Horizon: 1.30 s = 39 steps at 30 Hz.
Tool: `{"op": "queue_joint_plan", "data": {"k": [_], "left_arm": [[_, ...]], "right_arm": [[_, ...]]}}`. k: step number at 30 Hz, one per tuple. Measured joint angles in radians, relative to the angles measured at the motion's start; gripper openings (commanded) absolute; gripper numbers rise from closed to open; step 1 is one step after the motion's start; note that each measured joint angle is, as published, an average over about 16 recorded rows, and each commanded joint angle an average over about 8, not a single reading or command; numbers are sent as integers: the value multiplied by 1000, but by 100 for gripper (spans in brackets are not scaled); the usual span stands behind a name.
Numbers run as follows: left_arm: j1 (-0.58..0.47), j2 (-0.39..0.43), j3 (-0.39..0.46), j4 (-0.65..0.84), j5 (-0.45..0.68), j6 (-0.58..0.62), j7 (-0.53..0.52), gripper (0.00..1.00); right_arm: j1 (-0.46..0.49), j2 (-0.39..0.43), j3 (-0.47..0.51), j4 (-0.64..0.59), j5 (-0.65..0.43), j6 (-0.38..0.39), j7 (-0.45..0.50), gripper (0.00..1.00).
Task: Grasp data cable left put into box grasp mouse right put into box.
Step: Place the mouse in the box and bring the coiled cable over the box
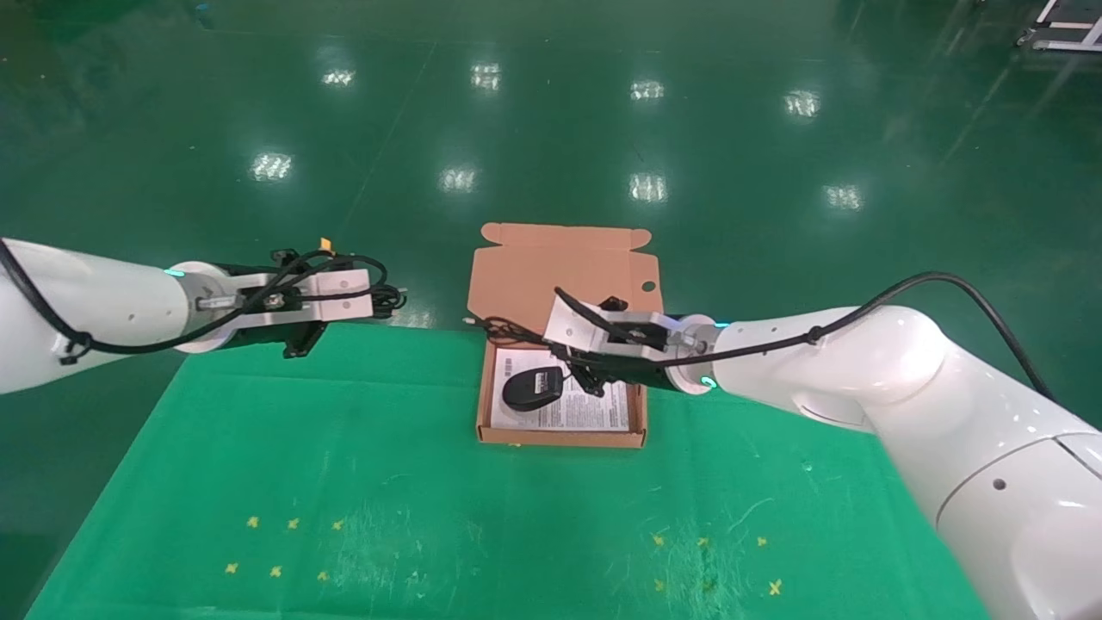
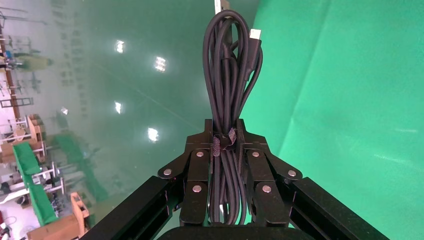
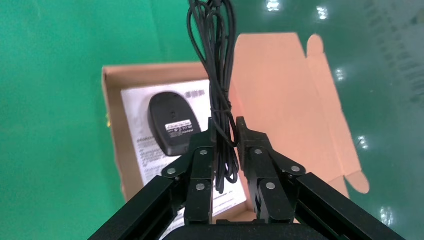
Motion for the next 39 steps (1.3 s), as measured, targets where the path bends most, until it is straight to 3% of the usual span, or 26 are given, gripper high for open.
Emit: {"op": "queue_joint_plan", "data": {"k": [12, 22, 31, 38, 39], "left_arm": [[25, 71, 14, 38, -25, -83, 48, 0], [62, 203, 44, 137, -81, -237, 164, 0], [85, 305, 109, 257, -165, -378, 293, 0], [80, 333, 190, 318, -254, -458, 347, 0], [78, 335, 202, 323, -267, -467, 349, 5]], "right_arm": [[-17, 71, 1, 78, 11, 10, 12, 100], [-15, 258, 20, 276, 5, -1, 57, 100], [-41, 472, 23, 563, -51, 15, 214, 100], [-62, 582, 13, 742, -129, 36, 370, 100], [-64, 592, 11, 761, -140, 38, 389, 100]]}}
